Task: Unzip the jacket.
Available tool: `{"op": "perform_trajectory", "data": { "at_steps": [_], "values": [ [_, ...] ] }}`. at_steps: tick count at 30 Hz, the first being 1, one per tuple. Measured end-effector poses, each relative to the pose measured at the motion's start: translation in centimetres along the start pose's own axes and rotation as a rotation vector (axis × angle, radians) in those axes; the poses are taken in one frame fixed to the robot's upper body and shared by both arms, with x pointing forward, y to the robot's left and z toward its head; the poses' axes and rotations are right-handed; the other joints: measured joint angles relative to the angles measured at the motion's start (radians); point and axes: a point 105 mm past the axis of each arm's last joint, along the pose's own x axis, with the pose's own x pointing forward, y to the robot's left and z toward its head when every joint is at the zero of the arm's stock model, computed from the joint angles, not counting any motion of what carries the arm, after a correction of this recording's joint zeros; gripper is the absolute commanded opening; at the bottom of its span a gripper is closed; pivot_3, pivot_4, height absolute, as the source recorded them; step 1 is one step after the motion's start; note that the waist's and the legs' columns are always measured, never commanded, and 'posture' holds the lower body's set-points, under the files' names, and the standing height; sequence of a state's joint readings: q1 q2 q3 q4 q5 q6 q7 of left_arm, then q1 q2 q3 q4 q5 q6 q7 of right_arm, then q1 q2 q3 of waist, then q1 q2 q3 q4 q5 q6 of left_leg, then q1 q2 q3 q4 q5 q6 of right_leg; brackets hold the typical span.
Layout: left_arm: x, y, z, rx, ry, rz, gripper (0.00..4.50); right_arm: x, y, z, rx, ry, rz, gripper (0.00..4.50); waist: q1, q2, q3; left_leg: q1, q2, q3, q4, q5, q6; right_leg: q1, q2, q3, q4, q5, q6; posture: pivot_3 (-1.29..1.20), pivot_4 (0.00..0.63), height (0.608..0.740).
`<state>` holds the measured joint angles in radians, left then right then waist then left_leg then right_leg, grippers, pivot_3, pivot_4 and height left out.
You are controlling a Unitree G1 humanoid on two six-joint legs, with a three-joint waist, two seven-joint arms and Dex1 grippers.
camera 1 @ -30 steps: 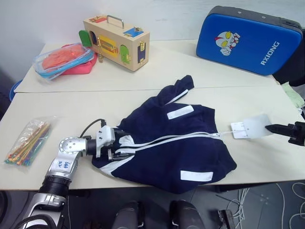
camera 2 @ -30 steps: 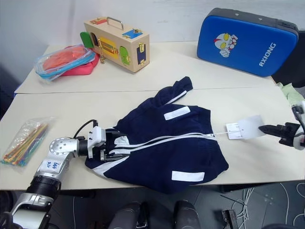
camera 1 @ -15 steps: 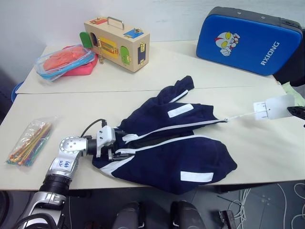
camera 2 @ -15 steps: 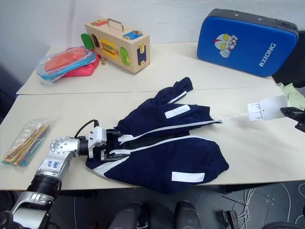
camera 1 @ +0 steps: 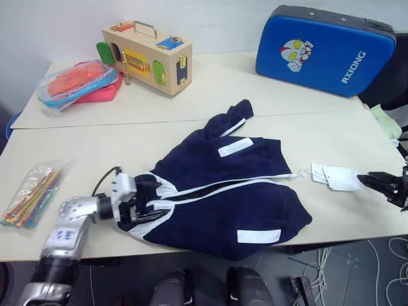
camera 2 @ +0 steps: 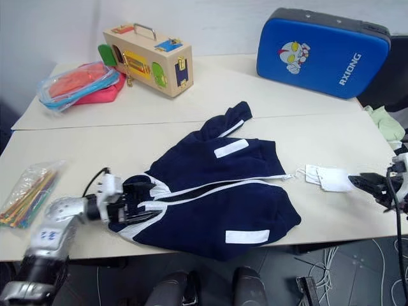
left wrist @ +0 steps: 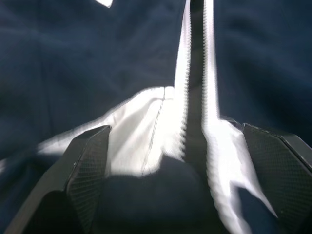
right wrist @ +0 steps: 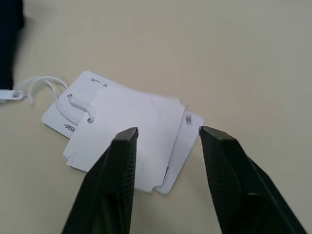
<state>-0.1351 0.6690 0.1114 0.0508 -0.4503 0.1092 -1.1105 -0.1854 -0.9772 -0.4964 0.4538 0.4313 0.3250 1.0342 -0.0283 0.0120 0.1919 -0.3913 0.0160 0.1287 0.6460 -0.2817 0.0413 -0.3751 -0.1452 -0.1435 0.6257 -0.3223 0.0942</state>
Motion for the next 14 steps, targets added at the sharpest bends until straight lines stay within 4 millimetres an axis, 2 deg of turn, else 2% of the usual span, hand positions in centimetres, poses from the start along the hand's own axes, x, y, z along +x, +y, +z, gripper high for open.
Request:
{"op": "perform_trajectory", "data": {
  "at_steps": [4, 6, 9, 12, 14],
  "values": [
    [-4.3, -0.1, 2.6, 0.022, 0.012, 0.087, 4.5, -2.2, 2.4, 2.9, -0.309, -0.146, 0.139, 4.35, 0.003, -0.003, 0.001, 0.002, 0.0, 0.0, 0.0, -0.002, 0.001, 0.002, 0.0, 0.001, -0.001, 0.0, 0.0, 0.0, 0.15, 0.74],
    [-5.8, -0.7, 2.0, 0.018, 0.06, 0.107, 4.5, -2.2, 4.3, 3.4, -0.387, -0.202, 0.216, 4.45, 0.003, -0.003, 0.001, 0.002, 0.0, 0.0, 0.0, -0.003, 0.0, 0.002, 0.0, 0.002, -0.001, 0.0, 0.0, 0.0, 0.15, 0.74],
    [-7.0, -1.7, 0.7, 0.023, 0.113, 0.119, 4.5, -2.2, 7.4, 2.7, -0.445, -0.235, 0.337, 4.45, 0.006, -0.004, 0.001, 0.001, 0.0, 0.0, 0.0, -0.004, 0.0, 0.0, -0.001, 0.002, -0.001, 0.0, 0.0, 0.0, 0.15, 0.74],
    [-8.0, -2.5, -0.6, 0.054, 0.17, 0.161, 4.5, -1.3, 12.6, 0.0, -0.522, -0.247, 0.571, 4.45, 0.007, -0.007, 0.0, 0.001, 0.001, 0.0, -0.001, -0.005, -0.001, 0.001, 0.0, 0.002, -0.003, 0.0, 0.0, 0.0, 0.15, 0.74],
    [-8.0, -2.8, -1.4, 0.056, 0.182, 0.195, 4.5, -0.2, 14.3, -1.8, -0.518, -0.255, 0.633, 4.45, 0.007, -0.008, 0.001, 0.001, 0.0, 0.0, 0.0, -0.006, 0.0, 0.001, -0.002, 0.003, -0.002, 0.0, 0.0, 0.0, 0.15, 0.74]
  ]
}}
